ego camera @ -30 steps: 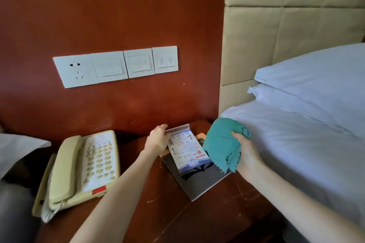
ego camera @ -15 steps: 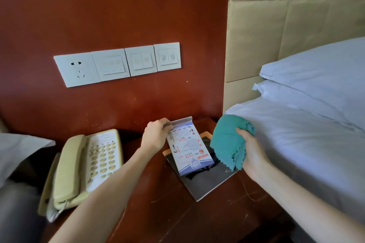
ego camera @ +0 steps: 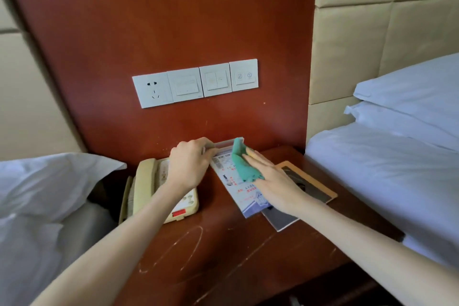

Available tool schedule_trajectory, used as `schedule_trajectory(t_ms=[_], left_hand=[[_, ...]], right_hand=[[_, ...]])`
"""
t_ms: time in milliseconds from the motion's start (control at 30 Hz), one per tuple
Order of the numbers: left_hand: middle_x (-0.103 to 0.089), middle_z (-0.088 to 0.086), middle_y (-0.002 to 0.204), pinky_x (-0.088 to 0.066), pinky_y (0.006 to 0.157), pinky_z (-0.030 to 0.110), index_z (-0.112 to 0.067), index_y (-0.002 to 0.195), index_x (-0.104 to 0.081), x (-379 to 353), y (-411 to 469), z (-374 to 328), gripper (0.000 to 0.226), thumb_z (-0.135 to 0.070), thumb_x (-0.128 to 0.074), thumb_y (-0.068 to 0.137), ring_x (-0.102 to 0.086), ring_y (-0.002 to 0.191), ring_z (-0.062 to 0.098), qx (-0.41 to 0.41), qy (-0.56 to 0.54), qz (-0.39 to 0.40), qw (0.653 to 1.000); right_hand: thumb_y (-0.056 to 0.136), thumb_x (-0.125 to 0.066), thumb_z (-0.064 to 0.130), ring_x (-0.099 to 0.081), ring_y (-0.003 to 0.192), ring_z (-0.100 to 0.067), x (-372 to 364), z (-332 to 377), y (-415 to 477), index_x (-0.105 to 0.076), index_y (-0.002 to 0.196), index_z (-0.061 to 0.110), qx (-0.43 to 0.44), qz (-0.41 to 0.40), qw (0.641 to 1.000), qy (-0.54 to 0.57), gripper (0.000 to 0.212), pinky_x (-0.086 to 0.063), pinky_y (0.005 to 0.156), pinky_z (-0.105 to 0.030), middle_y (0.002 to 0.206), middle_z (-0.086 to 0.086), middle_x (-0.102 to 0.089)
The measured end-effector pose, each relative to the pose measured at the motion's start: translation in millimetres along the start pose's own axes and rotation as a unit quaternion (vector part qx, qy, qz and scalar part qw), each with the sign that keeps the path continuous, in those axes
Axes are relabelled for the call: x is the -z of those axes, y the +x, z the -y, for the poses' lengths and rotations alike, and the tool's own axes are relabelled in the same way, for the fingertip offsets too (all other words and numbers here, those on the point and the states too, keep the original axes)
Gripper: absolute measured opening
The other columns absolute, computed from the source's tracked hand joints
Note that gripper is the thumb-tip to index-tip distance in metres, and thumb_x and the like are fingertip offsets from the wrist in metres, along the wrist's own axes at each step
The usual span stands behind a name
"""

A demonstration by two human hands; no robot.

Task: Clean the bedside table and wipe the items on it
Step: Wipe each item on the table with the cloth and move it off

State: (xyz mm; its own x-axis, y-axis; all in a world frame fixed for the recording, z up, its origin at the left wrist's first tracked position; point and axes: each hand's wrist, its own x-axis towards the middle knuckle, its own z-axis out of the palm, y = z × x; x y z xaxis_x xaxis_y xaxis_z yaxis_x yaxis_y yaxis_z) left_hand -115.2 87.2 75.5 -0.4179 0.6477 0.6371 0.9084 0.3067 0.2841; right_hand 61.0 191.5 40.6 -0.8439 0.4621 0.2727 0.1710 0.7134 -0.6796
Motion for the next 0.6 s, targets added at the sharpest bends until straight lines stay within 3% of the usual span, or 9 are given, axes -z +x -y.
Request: schedule_trajectory(t_ms=[167,267,433,600], left_hand=[[-0.072,-0.001,0.074,-0.036,0.049,0.025,-0.023,0.092,-0.072,32,-31,21,0.015,-0.033,-0.061,0.089,-0.061,0.064,0.020,0.039,0.016,-0.043,0.998],[-0.073,0.003,0.079,-0.049,0.061,0.034,-0.022,0.097,-0.073,45,-49,39,0.017,-0.031,-0.061,0.089,-0.066,0.075,0.027,0.075,0.015,-0.056,0.996],[-0.074,0.008,0.085,-0.048,0.069,0.038,-0.019,0.098,-0.072,57,-74,58,0.021,-0.035,-0.062,0.088,-0.066,0.082,0.032,0.117,0.003,-0.086,0.989],[-0.073,0.004,0.076,-0.050,0.068,0.041,-0.020,0.089,-0.073,72,-102,70,0.018,-0.035,-0.063,0.087,-0.066,0.078,0.030,0.154,0.005,-0.096,0.983]], right_hand=[[0.095,-0.037,0.007,0.011,0.137,0.009,-22,34,0,-0.010,0.153,0.025,0.071,0.075,0.989,-0.109,0.066,0.006,0.116,-0.023,0.160,0.014,0.002],[0.091,-0.036,0.006,0.016,0.135,0.011,-43,55,-8,-0.007,0.153,0.027,0.131,0.120,0.972,-0.155,0.072,0.012,0.113,-0.021,0.159,0.016,0.005],[0.090,-0.038,0.009,0.014,0.139,0.011,-71,78,-21,-0.013,0.153,0.028,0.229,0.171,0.941,-0.182,0.070,0.020,0.108,-0.012,0.158,0.019,0.000],[0.090,-0.038,0.001,0.006,0.138,0.013,-62,74,-10,-0.021,0.151,0.034,0.149,0.155,0.966,-0.141,0.071,0.007,0.116,-0.021,0.158,0.022,-0.008]])
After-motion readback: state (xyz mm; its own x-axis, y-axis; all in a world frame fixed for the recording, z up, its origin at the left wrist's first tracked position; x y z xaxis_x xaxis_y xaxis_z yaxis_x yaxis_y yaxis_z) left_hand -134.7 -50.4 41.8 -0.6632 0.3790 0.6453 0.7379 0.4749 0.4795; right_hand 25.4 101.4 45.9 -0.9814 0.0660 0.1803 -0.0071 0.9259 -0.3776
